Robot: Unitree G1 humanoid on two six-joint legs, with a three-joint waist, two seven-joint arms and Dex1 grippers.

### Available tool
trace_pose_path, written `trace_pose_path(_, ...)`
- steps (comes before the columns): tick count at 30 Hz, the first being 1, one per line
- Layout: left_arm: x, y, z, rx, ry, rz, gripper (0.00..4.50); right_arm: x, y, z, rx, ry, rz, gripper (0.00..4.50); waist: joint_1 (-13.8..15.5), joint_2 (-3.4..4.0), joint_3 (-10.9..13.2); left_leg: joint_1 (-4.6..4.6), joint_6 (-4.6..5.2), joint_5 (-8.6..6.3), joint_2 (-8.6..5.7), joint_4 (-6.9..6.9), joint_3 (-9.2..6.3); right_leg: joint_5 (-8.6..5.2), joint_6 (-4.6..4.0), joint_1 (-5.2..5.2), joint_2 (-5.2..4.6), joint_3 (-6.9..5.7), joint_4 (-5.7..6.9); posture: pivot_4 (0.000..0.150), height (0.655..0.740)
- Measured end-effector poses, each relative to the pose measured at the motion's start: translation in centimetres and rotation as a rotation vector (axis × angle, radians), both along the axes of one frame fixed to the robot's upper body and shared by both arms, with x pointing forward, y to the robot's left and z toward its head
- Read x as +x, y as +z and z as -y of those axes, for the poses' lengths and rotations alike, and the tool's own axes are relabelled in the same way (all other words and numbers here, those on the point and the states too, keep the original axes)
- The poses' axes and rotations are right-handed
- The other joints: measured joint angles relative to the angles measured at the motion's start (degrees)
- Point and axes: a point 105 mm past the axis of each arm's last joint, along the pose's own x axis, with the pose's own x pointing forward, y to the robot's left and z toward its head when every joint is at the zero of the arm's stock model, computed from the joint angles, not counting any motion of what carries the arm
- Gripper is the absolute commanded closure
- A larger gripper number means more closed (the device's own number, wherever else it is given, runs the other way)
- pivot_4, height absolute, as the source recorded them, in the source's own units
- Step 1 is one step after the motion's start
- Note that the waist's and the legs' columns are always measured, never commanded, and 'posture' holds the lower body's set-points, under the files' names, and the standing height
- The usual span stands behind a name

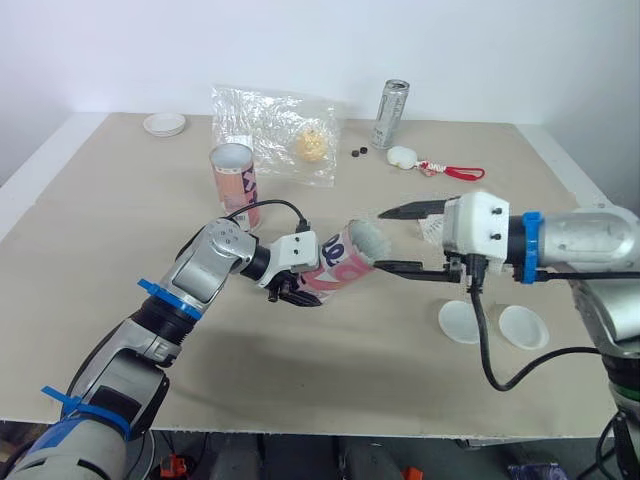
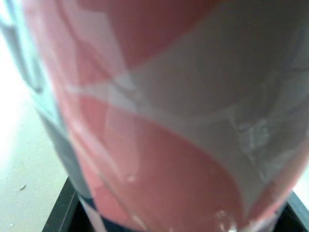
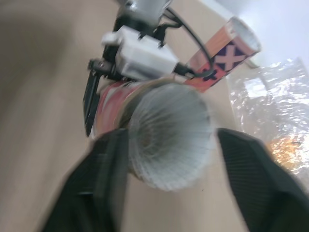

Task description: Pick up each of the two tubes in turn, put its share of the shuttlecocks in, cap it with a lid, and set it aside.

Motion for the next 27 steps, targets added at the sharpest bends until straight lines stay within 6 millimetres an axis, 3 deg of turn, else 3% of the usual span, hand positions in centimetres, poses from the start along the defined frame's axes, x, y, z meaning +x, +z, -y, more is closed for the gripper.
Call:
trace_pose_path(3,0.0,0.0,-0.1,0.001,0.002,0.001,2.08,-0.2,1.3,0.0,0.075,0.003,-0.045,0.03,0.0,0.01,0.0,0.0,0.0,0.0,0.0,0.01,0.02,0.02,0.01,0.0,0.0,0.02,0.01,0.15,0.74)
trace_pose_path(6,0.1,0.0,-0.1,0.003,0.003,0.004,2.08,0.0,4.5,0.9,0.167,-0.031,-0.038,0.03,0.0,0.01,0.0,0.0,0.0,0.0,0.01,0.02,0.0,0.03,-0.01,0.01,0.0,0.0,0.01,0.15,0.74)
trace_pose_path(9,0.1,0.0,-0.1,0.005,0.0,0.008,2.08,0.7,5.2,1.8,0.205,-0.084,-0.063,0.03,0.0,0.01,0.0,0.0,0.0,0.0,0.0,0.02,0.02,0.02,-0.02,0.0,-0.01,0.01,0.0,0.15,0.74)
trace_pose_path(13,0.0,0.0,-0.1,0.017,-0.014,0.026,2.08,2.0,4.6,2.7,0.197,-0.143,-0.085,1.32,0.0,0.01,0.0,0.0,0.0,0.0,0.0,0.01,0.02,0.01,-0.02,-0.02,-0.01,0.01,0.01,0.15,0.74)
trace_pose_path(17,0.0,0.0,0.0,0.023,-0.023,0.029,2.08,2.2,2.0,1.8,0.043,-0.102,-0.122,3.34,0.0,0.01,0.0,0.0,0.0,0.0,0.0,0.01,0.04,0.0,-0.01,-0.04,-0.01,0.01,0.01,0.15,0.74)
trace_pose_path(19,0.0,0.1,0.1,0.025,-0.027,0.026,2.08,2.0,0.7,0.5,-0.02,-0.043,-0.163,4.43,0.0,0.02,0.0,0.0,0.0,0.0,0.0,0.01,0.05,0.01,-0.01,-0.05,-0.01,0.02,0.02,0.15,0.74)
trace_pose_path(23,-0.2,0.1,0.6,0.02,-0.044,0.021,2.08,2.0,-0.4,-1.9,-0.111,0.048,-0.167,4.43,0.0,0.02,0.0,-0.04,0.0,0.0,0.01,0.02,0.06,0.02,-0.01,-0.11,0.0,0.01,0.04,0.15,0.74)
trace_pose_path(27,-0.3,0.1,0.9,0.015,-0.052,0.02,2.08,2.8,-1.7,-2.5,-0.221,0.078,-0.185,4.43,0.0,0.02,0.0,-0.15,0.01,-0.01,0.01,0.01,0.07,0.04,0.07,-0.18,-0.01,0.02,0.03,0.15,0.74)
